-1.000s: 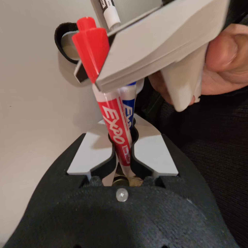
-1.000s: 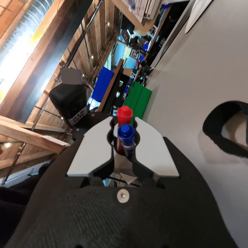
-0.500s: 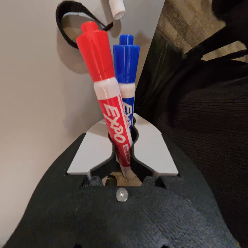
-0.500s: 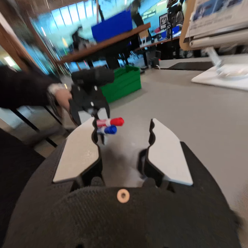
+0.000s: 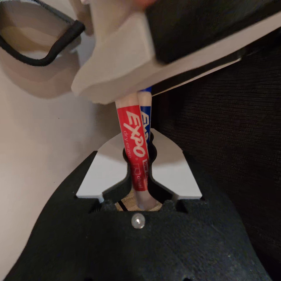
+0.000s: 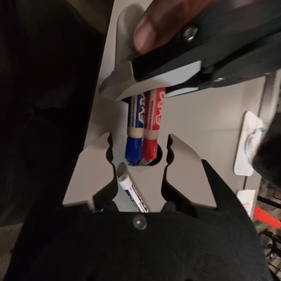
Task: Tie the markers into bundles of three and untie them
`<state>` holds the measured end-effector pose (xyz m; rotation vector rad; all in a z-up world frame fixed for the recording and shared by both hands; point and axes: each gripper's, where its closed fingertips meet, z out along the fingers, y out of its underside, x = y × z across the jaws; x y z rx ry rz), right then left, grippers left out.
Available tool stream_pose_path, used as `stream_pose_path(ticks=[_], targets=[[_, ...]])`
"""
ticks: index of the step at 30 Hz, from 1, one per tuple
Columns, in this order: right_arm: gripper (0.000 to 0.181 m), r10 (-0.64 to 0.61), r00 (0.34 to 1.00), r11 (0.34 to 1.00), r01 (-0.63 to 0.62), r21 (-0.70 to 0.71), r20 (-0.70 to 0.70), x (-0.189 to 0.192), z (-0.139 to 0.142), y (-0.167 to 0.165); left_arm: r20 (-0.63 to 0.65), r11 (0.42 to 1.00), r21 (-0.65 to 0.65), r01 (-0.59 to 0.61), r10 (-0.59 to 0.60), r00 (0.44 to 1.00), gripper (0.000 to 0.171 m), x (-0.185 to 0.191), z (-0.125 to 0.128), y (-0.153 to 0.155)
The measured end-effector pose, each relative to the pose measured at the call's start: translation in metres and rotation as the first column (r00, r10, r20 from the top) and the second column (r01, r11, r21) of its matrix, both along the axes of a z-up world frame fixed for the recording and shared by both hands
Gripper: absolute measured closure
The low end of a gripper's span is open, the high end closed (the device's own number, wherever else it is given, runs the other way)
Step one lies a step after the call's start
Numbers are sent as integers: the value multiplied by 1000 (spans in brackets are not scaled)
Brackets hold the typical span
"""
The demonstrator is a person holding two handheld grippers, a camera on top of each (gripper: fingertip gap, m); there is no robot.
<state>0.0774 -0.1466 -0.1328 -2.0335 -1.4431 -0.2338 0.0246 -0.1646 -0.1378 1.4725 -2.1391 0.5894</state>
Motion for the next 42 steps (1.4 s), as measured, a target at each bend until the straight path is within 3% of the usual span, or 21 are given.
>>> stream_pose_path(ticks=[3, 6, 15, 22, 25, 28, 31, 34, 39, 42], targets=[[133, 47, 999, 998, -47, -38, 7, -6, -7, 1, 7, 999, -46, -5, 6, 1000, 148, 3, 4, -6], [142, 14, 1000, 998, -14, -53, -3, -4, -8, 6, 6, 998, -56, 0, 0, 1000, 148, 0, -3, -5], [145, -26, 999, 994, 21, -110, -42, -2, -7, 10, 70, 976, -200, -84, 99, 993, 150, 8, -2, -4], [145, -54, 998, 980, 48, -194, -21, 11, -19, 18, 109, 971, -184, -153, 175, 979, 117, 9, -7, 23], [145, -85, 996, 971, 77, -226, -27, 17, -19, 23, 161, 978, -111, -175, 191, 968, 101, 6, -10, 39], [145, -130, 991, 957, 115, -266, -37, 23, -18, 28, 305, 981, 16, -192, 179, 936, 96, 12, -7, 58], [145, -166, 985, 937, 146, -316, -37, 27, -19, 32, 448, 959, 165, -231, 136, 884, 93, 19, -1, 76], [145, -201, 979, 912, 178, -370, -24, 27, -20, 33, 497, 911, 338, -236, 41, 867, 84, 17, -5, 89], [145, -254, 967, 872, 244, -424, 33, 25, -23, 26, 508, 898, 326, -294, 96, 856, 83, 18, -5, 92], [145, -278, 960, 867, 264, -423, 28, 23, -21, 21, 573, 847, 444, -293, -17, 820, 77, 21, 2, 111]])
